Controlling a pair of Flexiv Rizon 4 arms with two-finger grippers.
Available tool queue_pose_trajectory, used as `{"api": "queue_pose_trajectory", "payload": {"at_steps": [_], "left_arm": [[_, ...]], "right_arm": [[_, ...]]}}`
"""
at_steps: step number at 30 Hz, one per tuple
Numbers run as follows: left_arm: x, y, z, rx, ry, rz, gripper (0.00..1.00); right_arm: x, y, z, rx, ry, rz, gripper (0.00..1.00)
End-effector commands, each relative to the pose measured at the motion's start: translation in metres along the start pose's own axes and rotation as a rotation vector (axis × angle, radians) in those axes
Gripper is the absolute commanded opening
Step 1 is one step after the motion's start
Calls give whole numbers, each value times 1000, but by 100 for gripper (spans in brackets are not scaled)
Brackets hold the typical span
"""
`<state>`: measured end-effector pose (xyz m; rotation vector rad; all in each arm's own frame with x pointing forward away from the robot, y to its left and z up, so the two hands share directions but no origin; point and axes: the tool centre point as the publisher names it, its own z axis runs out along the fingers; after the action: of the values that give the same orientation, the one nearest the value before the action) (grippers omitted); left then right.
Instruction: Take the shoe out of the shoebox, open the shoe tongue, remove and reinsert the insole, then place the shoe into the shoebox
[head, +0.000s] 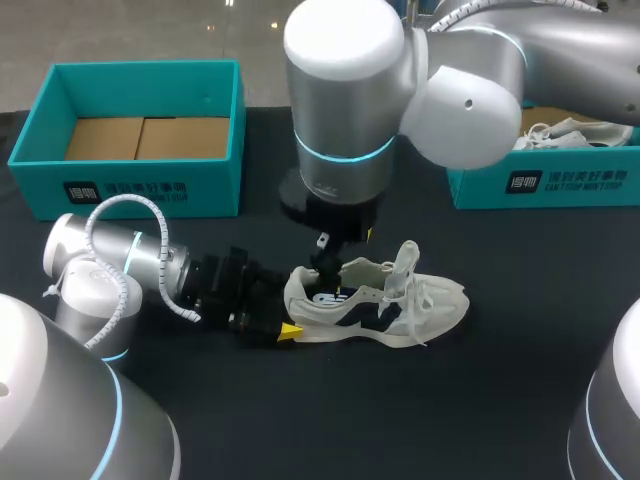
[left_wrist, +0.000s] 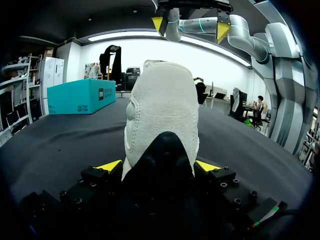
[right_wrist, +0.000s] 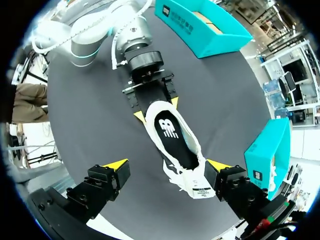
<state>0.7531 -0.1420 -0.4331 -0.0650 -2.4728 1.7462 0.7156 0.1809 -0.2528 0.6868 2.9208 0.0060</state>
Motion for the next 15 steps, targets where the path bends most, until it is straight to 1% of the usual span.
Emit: {"api": "queue_pose_trajectory", "payload": {"at_steps": [1,2,4,5,15], "left_arm": [[0,2,3,-1,0,0,0],[0,2,3,-1,0,0,0],[0,2,3,-1,0,0,0],[0,2,3,-1,0,0,0],[0,2,3,-1,0,0,0]], "right_arm": [[-10,-8,12,-54,221,-383,100],[-11,-9,14,-46,237,-390,100],[-13,-10,16,33,223,-320,100],[-15,-11,17,56,238,-274,100],[-15,-11,17,56,238,-274,100]]}}
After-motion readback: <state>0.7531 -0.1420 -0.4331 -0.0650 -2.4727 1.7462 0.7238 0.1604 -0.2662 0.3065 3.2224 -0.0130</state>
